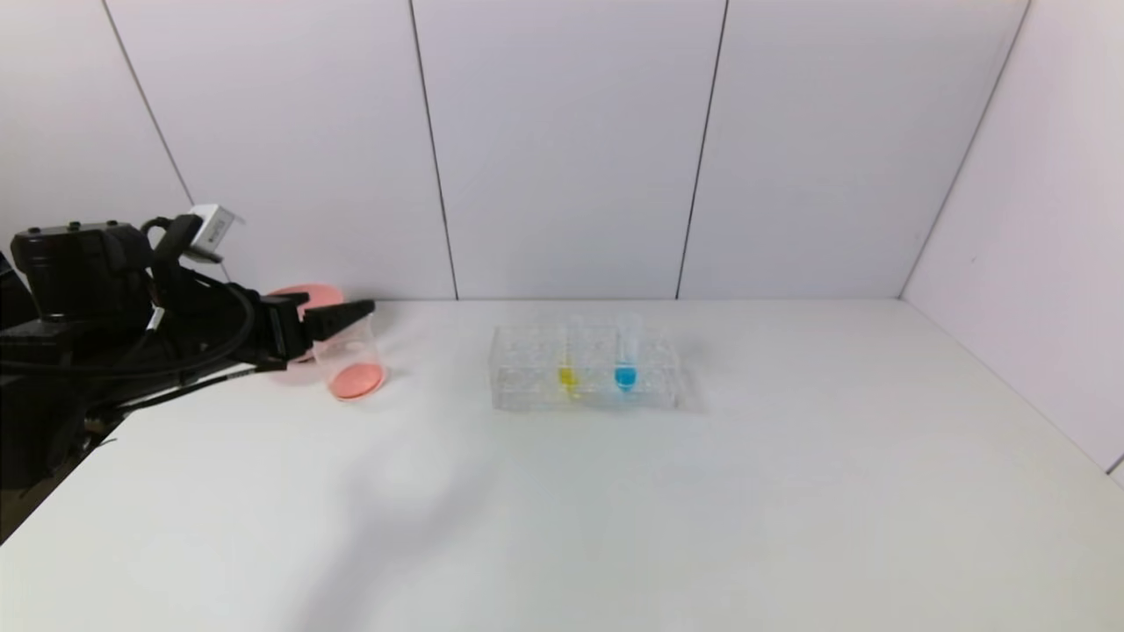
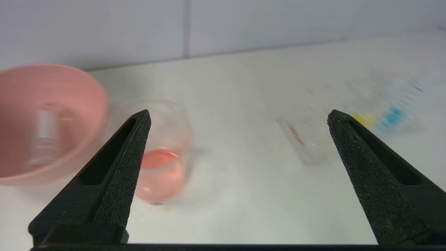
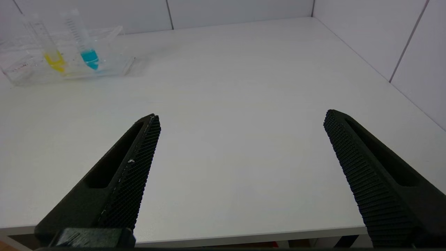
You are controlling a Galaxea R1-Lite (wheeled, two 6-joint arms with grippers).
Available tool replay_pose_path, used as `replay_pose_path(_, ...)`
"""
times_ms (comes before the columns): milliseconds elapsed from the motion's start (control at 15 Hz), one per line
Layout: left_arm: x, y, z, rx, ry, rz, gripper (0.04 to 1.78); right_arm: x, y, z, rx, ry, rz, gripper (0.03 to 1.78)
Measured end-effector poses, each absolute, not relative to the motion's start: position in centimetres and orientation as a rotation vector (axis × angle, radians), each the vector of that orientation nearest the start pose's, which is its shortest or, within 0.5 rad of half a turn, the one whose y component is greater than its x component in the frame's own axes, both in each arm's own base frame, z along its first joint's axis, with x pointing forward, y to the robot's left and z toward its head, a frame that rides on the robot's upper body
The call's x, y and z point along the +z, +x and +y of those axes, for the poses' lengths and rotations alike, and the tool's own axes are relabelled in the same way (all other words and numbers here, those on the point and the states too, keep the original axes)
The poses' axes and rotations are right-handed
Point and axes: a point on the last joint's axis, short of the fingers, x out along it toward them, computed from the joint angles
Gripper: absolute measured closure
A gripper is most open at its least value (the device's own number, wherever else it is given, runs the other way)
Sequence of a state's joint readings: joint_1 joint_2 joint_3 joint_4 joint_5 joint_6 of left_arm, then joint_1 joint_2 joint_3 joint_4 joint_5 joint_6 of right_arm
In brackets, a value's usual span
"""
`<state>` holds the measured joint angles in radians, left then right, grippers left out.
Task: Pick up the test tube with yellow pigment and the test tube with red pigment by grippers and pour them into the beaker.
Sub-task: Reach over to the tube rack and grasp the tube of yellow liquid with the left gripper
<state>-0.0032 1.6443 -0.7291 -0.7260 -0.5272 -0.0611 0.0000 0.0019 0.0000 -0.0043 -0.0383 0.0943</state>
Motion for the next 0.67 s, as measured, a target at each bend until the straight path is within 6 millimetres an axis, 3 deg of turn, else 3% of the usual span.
replay_pose_path(200,18.2,24.4,-5.6,-0.769,-0.062,0.248,0.06,7.6,-2.3,-0.1,-0.038,0.095,-0.004,0.1)
replay_pose_path(400,17.7,21.1,-10.3,-0.894,-0.02,0.29,0.06,7.6,-2.3,-0.1,-0.038,0.095,-0.004,0.1)
replay_pose_path(667,17.3,17.9,-16.6,-0.835,-0.022,0.331,0.06,7.6,-2.3,-0.1,-0.038,0.095,-0.004,0.1)
